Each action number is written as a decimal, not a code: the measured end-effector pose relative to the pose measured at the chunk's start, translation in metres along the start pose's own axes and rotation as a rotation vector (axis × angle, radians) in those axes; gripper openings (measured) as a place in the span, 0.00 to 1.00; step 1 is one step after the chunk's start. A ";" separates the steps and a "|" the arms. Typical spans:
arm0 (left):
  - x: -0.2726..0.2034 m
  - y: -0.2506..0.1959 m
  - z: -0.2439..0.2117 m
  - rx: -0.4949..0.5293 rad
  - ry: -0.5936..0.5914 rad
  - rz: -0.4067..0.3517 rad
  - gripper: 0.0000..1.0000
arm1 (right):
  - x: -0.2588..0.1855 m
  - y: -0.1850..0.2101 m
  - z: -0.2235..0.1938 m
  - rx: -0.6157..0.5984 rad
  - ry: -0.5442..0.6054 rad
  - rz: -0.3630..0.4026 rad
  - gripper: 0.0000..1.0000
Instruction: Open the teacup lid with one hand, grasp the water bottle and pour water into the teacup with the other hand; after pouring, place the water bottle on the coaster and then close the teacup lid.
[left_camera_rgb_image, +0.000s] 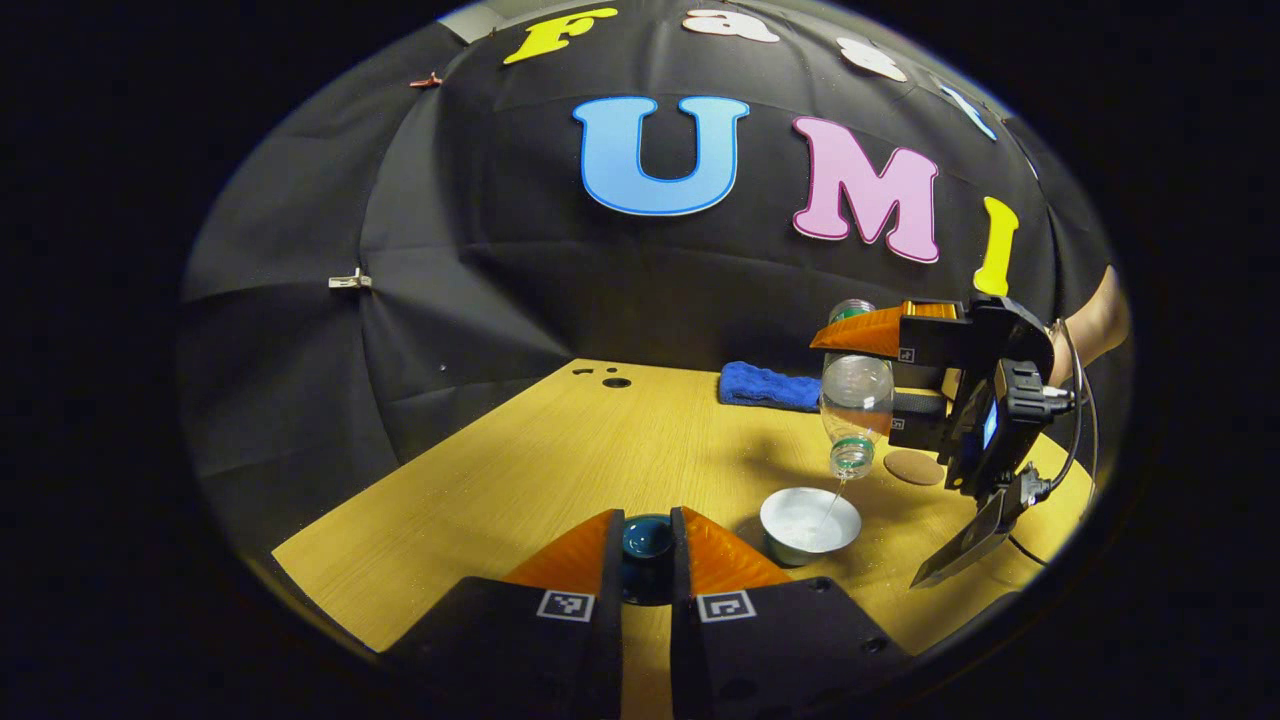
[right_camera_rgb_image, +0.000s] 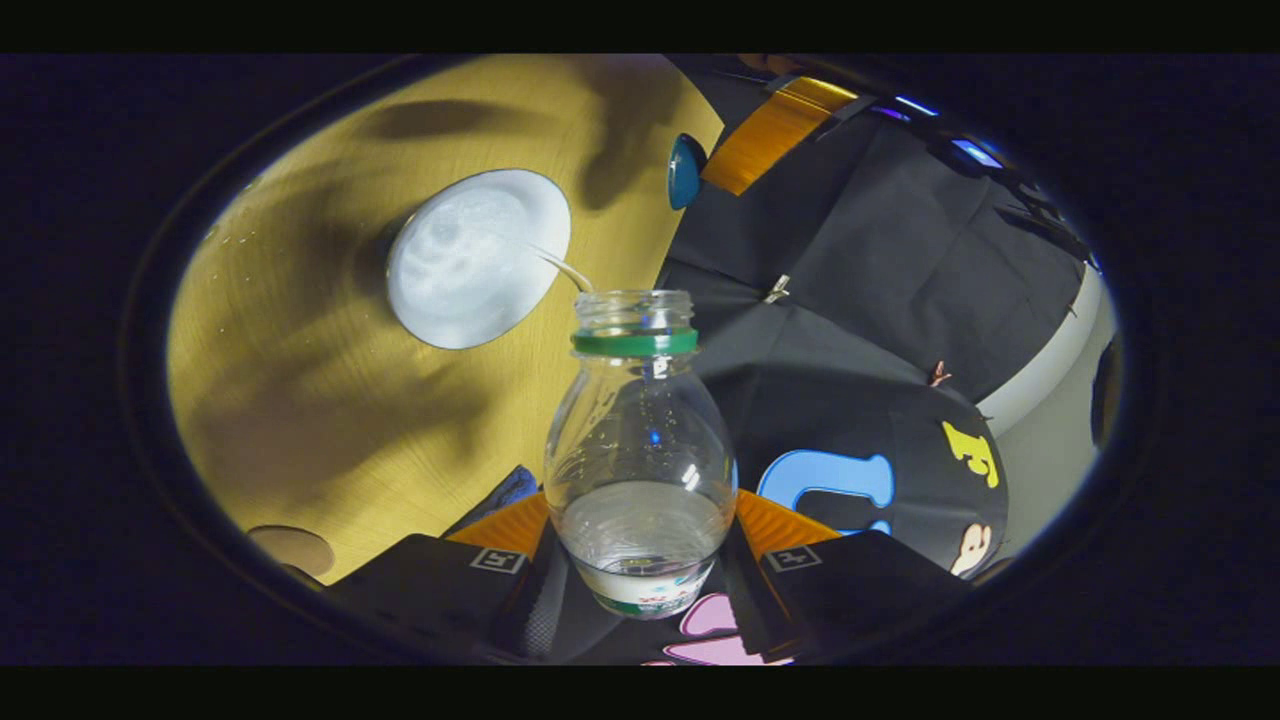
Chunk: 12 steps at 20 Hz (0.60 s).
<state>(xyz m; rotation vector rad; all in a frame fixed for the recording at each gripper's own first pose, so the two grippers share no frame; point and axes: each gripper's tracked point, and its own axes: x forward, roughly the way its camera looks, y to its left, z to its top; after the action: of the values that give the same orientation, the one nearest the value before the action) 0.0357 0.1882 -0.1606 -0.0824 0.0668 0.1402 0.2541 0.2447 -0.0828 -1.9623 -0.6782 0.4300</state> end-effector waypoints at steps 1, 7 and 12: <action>-0.002 -0.001 0.001 0.001 -0.002 0.003 0.23 | 0.000 -0.001 0.000 0.003 -0.004 -0.002 0.71; -0.009 -0.001 -0.002 0.011 0.009 0.019 0.23 | 0.000 0.002 -0.002 0.012 0.009 0.003 0.71; -0.010 -0.003 0.000 0.005 0.009 0.037 0.23 | -0.003 0.013 -0.008 0.080 0.046 0.029 0.71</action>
<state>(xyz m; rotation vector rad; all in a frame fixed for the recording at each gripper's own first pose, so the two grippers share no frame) 0.0264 0.1837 -0.1599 -0.0765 0.0781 0.1763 0.2604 0.2325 -0.0910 -1.9026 -0.5953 0.4218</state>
